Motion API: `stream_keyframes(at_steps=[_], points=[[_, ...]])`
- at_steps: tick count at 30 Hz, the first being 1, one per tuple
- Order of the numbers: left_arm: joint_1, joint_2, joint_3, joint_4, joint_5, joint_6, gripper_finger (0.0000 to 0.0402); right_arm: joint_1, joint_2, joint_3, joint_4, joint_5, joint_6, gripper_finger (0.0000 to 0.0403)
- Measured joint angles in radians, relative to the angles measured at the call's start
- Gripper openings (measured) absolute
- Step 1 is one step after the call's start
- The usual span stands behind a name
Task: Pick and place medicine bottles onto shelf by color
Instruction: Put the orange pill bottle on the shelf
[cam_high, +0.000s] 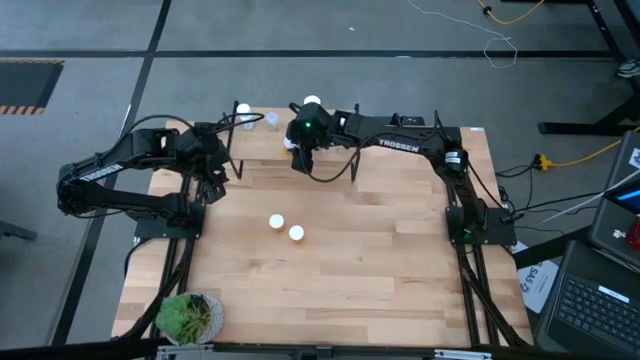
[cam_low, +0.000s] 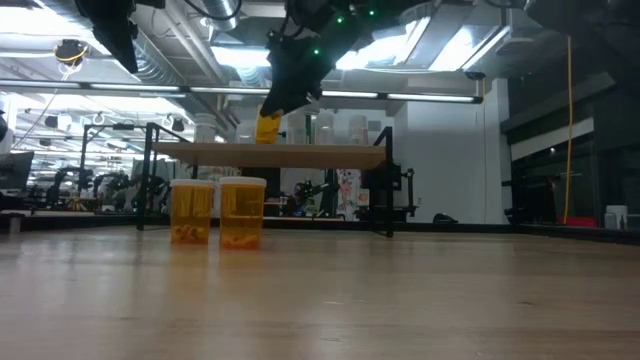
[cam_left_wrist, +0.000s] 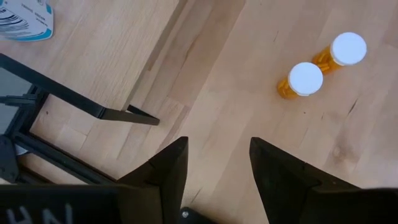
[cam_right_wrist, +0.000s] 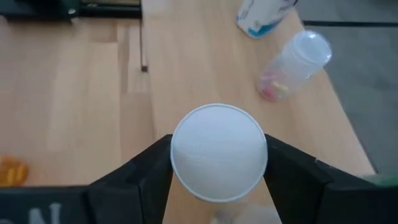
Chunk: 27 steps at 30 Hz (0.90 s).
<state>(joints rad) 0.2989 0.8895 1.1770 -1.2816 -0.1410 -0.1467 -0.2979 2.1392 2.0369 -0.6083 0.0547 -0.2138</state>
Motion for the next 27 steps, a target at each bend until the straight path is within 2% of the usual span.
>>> stream_keyframes(at_steps=[7,17,23,27], points=[[0.0,0.0,0.0,0.0,0.0,0.0,0.0167,-0.002,0.0,0.0,0.006,0.014,-0.004,0.0248],[0.0,0.0,0.0,0.0,0.0,0.0,0.0167,-0.001,-0.004,0.012,0.035,0.041,-0.005,0.0254],[0.0,0.0,0.0,0.0,0.0,0.0,0.0167,-0.001,-0.005,0.115,0.006,0.057,-0.004,0.0254],[0.0,0.0,0.0,0.0,0.0,0.0,0.0167,0.018,-0.005,0.239,-0.14,0.06,0.081,0.0254]])
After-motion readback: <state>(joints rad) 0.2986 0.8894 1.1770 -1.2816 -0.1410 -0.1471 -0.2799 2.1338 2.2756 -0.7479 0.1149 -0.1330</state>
